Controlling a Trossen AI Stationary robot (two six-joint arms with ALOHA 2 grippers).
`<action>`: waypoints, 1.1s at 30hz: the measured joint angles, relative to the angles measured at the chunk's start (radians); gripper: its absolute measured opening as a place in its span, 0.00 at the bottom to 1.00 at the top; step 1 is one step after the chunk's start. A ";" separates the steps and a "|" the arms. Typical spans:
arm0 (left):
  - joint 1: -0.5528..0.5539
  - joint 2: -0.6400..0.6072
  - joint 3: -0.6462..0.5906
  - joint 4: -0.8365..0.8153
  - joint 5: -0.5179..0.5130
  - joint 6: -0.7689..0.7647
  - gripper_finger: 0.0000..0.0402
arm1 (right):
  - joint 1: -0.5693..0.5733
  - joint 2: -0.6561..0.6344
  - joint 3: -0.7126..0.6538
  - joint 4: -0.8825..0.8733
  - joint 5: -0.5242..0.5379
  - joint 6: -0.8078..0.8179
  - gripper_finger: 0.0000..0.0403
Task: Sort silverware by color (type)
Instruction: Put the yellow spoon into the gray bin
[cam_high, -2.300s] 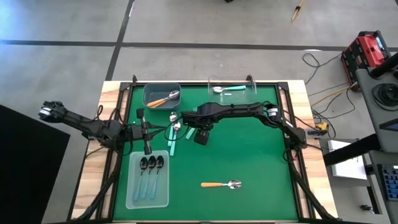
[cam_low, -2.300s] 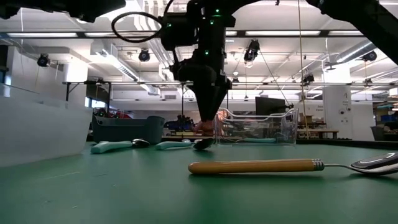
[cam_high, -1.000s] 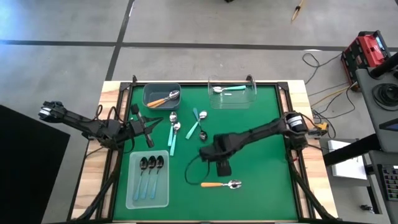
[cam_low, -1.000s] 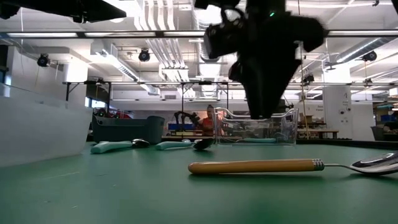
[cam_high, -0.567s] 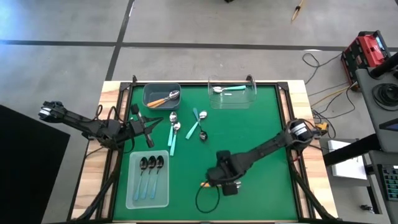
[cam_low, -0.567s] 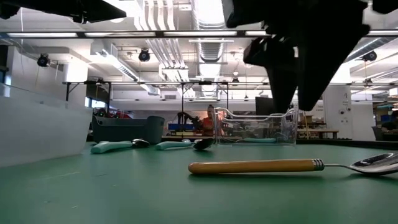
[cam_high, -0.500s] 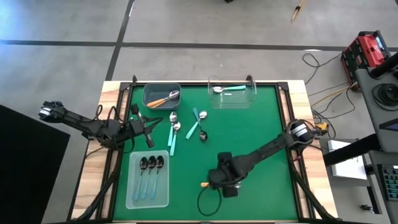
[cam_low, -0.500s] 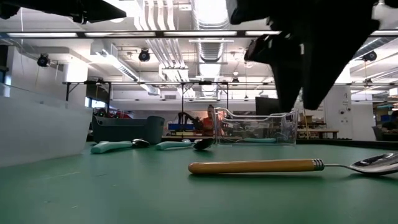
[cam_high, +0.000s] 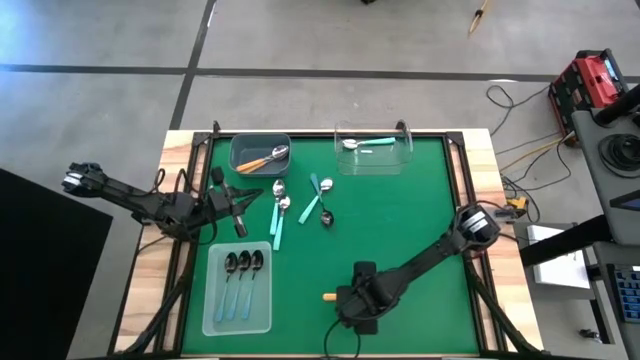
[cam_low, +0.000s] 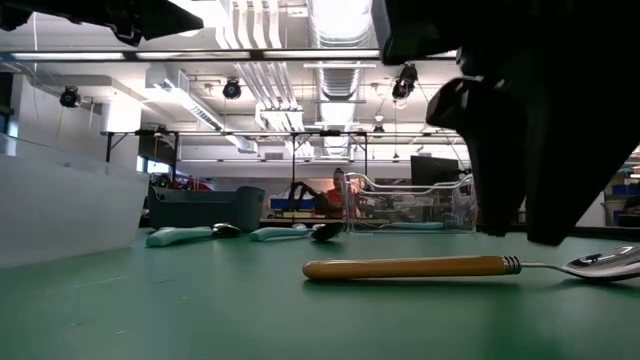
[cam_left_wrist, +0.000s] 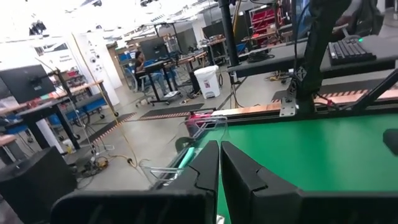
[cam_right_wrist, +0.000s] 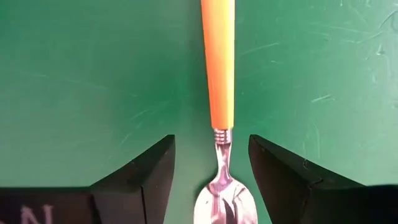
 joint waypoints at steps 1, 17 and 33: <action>0.000 0.001 0.000 -0.001 0.000 -0.014 0.00 | 0.000 0.007 0.000 0.003 0.000 0.006 0.49; 0.000 0.035 0.000 -0.006 0.003 -0.106 0.00 | -0.008 0.007 -0.098 0.118 0.084 -0.026 0.48; 0.000 0.038 0.000 -0.005 0.045 -0.106 0.00 | -0.029 0.002 -0.131 0.175 0.057 -0.124 0.07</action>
